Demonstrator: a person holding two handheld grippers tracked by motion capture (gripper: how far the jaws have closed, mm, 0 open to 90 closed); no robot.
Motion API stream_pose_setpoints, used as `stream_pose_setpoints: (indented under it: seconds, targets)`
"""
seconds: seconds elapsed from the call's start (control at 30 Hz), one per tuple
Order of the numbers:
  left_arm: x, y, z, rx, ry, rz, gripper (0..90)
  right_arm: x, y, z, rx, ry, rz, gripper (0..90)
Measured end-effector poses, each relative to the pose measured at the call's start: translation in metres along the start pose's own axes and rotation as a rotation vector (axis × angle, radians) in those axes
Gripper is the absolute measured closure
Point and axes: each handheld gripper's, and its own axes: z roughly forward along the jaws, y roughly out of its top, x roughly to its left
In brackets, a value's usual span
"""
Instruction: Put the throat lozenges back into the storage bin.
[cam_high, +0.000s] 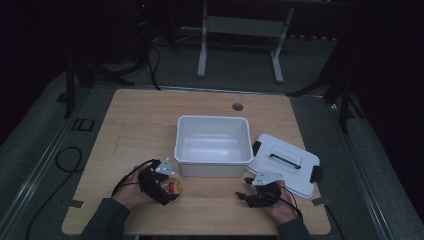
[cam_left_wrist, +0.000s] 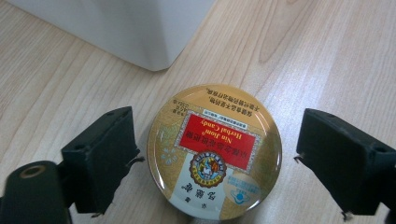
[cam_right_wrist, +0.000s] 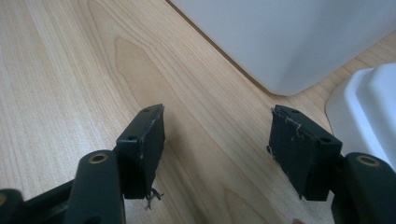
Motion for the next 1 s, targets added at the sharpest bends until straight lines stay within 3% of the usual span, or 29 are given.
stream_pose_setpoints:
  seconds: [0.17, 0.33, 0.7, 1.0]
  targets:
    - [-0.001, 0.003, 0.005, 0.037, -0.014, 0.018, 10.0, 0.000, 0.000, 0.000, 0.000, 0.000, 0.000, 35.4]
    - [-0.003, 0.006, 0.010, 0.082, 0.002, 0.056, 9.0, 0.000, 0.000, 0.000, 0.000, 0.001, -0.001, 35.1]
    - [-0.003, 0.008, 0.011, 0.120, -0.004, 0.077, 14.6, 0.000, 0.000, 0.000, 0.000, 0.001, -0.001, 35.0]
    - [-0.007, 0.007, 0.011, 0.149, 0.009, 0.131, 19.1, 0.000, 0.000, 0.000, 0.000, 0.001, -0.002, 34.9]
